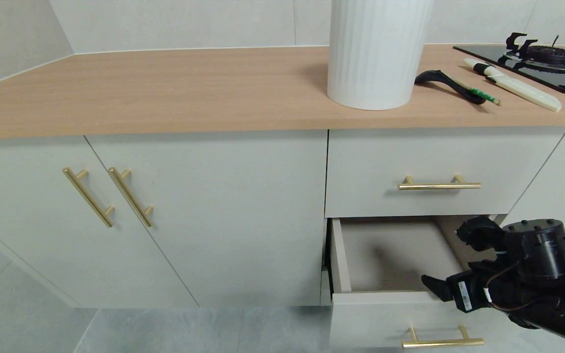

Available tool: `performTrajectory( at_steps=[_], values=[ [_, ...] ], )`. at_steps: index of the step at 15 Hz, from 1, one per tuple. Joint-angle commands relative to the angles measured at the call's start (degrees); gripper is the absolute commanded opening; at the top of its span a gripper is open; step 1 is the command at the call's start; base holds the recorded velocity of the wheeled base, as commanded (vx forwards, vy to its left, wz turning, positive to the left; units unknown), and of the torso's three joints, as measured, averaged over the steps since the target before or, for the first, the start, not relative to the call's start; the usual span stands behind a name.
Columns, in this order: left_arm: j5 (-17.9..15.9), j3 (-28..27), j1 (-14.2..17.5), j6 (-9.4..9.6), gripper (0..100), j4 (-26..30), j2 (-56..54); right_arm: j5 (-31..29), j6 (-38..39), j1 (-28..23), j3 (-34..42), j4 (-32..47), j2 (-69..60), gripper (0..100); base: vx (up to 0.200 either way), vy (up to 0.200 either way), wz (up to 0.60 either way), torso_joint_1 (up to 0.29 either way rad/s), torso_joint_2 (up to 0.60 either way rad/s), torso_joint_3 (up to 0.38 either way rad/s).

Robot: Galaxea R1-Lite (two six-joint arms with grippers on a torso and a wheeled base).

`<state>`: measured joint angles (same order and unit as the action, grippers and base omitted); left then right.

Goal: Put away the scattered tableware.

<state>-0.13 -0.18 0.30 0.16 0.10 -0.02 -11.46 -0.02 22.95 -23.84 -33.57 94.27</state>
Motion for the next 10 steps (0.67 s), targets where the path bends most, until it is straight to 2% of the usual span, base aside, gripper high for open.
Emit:
performTrajectory(
  at_steps=[1, 3, 9, 10],
  values=[
    [0.0, 0.0, 0.0, 0.02, 100, 0.0, 0.0, 0.0, -0.9, 0.3, 0.1, 0.7, -2.9, 100, 0.0, 0.0, 0.0, 0.0, 0.0, 0.0],
    [0.0, 0.0, 0.0, 0.02, 100, 0.0, 0.0, 1.0, -2.0, 0.9, 0.5, 2.9, -3.6, 100, 0.0, 0.0, 0.0, 0.0, 0.0, 0.0],
    [0.0, 0.0, 0.0, 0.02, 100, 0.0, 0.0, 1.4, -7.6, 3.7, 0.2, 19.0, -9.2, 100, 0.0, 0.0, 0.0, 0.0, 0.0, 0.0],
    [0.0, 0.0, 0.0, 0.02, 100, 0.0, 0.0, 1.4, -8.0, 3.9, 0.2, 19.8, -9.5, 100, 0.0, 0.0, 0.0, 0.0, 0.0, 0.0]
  ],
)
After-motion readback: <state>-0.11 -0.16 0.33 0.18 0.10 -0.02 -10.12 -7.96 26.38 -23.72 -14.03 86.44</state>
